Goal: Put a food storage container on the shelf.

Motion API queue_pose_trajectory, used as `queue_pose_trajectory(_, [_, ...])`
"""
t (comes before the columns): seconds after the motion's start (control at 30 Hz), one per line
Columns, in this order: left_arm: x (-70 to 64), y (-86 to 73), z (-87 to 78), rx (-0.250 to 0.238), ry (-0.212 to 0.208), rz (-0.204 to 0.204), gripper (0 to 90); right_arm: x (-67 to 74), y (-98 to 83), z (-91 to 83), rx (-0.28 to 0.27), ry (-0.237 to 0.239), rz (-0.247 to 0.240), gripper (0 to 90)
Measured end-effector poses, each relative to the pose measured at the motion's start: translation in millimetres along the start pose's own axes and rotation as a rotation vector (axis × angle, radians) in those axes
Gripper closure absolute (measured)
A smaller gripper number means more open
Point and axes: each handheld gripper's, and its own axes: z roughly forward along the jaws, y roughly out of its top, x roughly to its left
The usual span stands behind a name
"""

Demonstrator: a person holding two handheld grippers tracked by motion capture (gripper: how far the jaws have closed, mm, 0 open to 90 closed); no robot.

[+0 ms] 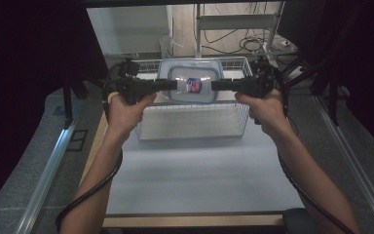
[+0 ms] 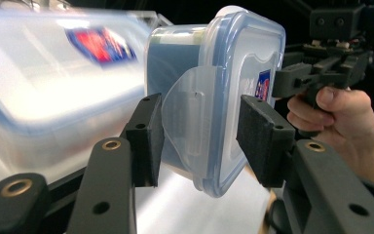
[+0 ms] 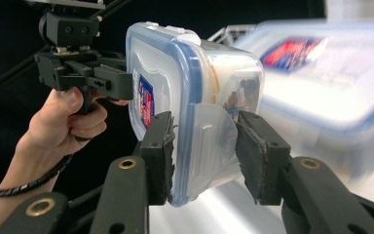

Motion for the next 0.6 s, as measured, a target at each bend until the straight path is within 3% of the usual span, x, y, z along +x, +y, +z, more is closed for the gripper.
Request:
queue_pose_trajectory(0.13, [12.2, 21.8, 4.5, -0.013, 0.007, -0.023, 52.9, -5.5, 25.2, 4.6, -0.016, -0.028, 0.013, 58.4])
queue_pose_trajectory(0.27, [26.1, 32.7, 11.8, -0.016, 0.016, -0.07, 52.1, -15.5, 40.9, 12.8, -0.017, -0.051, 0.037, 58.0])
queue_pose_trajectory(0.4, [38.8, 34.7, 21.1, -0.002, 0.025, -0.124, 51.6, -28.4, 48.7, 21.3, -0.003, -0.071, 0.074, 57.6])
queue_pose_trajectory(0.6, [45.3, 35.0, 26.4, -0.007, 0.036, -0.15, 51.6, -45.0, 50.3, 28.1, 0.003, -0.058, 0.124, 57.2])
